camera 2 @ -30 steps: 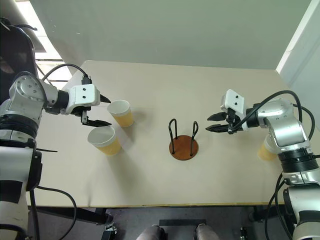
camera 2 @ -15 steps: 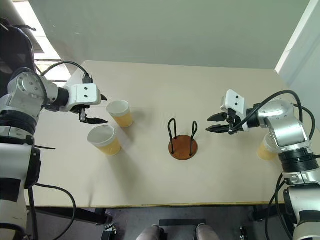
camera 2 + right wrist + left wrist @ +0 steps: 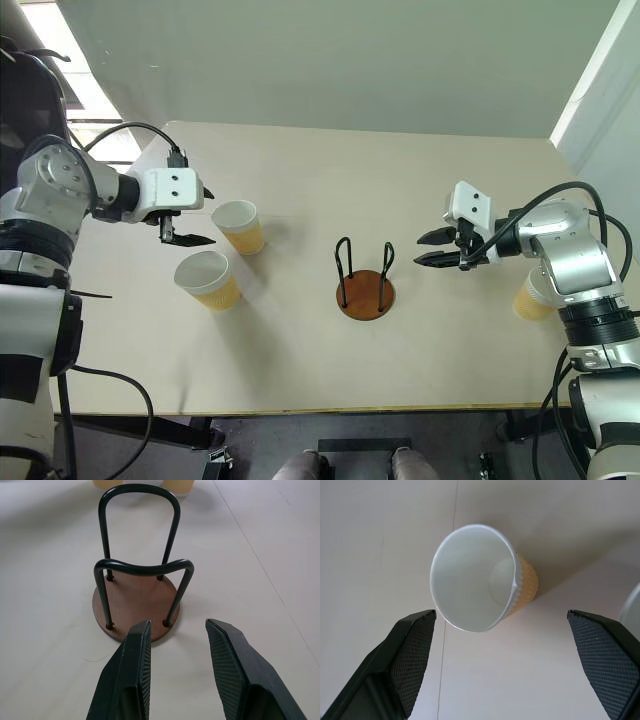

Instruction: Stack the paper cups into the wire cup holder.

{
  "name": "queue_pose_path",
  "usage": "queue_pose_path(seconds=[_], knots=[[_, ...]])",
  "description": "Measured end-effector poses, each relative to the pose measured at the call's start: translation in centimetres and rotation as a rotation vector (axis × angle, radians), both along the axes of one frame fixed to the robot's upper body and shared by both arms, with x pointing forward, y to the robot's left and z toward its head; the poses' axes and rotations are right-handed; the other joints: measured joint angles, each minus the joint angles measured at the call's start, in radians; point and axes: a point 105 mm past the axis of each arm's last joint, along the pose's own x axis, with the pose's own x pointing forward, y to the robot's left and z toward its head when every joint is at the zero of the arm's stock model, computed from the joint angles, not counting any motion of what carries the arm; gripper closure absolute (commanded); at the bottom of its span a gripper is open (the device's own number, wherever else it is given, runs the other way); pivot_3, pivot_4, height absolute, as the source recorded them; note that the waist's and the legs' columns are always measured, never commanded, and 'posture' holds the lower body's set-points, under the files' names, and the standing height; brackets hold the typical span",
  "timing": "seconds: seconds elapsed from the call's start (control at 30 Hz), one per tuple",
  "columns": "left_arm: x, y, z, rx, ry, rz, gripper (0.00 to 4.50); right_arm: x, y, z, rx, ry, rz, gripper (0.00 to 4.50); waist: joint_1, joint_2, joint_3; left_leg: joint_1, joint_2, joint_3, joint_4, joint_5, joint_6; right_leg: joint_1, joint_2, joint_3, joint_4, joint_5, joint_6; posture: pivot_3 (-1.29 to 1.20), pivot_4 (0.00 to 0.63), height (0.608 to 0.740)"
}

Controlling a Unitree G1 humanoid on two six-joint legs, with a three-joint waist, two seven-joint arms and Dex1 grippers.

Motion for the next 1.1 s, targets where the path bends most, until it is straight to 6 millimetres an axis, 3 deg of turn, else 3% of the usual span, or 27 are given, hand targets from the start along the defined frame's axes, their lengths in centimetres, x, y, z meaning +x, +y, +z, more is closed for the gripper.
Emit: queue_pose_path(seconds=[0.33, 0.87, 0.93, 1.1], knots=[[1.1, -2.0, -1.0, 0.012, -0.045, -0.043, 0.0, -0.1, 0.0, -0.2, 0.005, 0.004, 0.0, 2.81, 0.001, 0.0, 0.0, 0.0, 0.002, 0.0, 0.001, 0.0, 0.0, 0.0, 0.0, 0.001, 0.0, 0.0, 0.0, 0.0, 0.15, 0.74], [1.2, -1.0, -1.8, 0.092, -0.036, -0.006, 0.0, -0.2, -0.2, -0.6, 0.001, 0.014, -0.015, 2.81, 0.0, 0.0, 0.0, 0.0, 0.002, 0.0, 0.001, 0.0, 0.0, 0.0, 0.001, 0.001, 0.0, 0.001, 0.001, 0.0, 0.15, 0.74], [1.2, -1.0, -1.8, 0.091, -0.036, -0.006, 0.38, -0.2, -0.2, -0.6, 0.001, 0.014, -0.015, 2.78, 0.0, 0.0, 0.0, 0.0, 0.001, 0.001, 0.001, 0.0, 0.0, 0.0, 0.001, 0.001, 0.0, 0.001, 0.001, 0.0, 0.15, 0.74], [1.4, -1.2, -1.8, 0.09, -0.057, -0.007, 1.99, -0.2, -0.2, -0.5, 0.002, 0.014, -0.015, 2.78, 0.001, 0.0, 0.0, 0.0, 0.001, 0.001, 0.002, 0.0, 0.0, 0.0, 0.001, 0.0, 0.0, 0.001, 0.001, 0.0, 0.15, 0.74]])
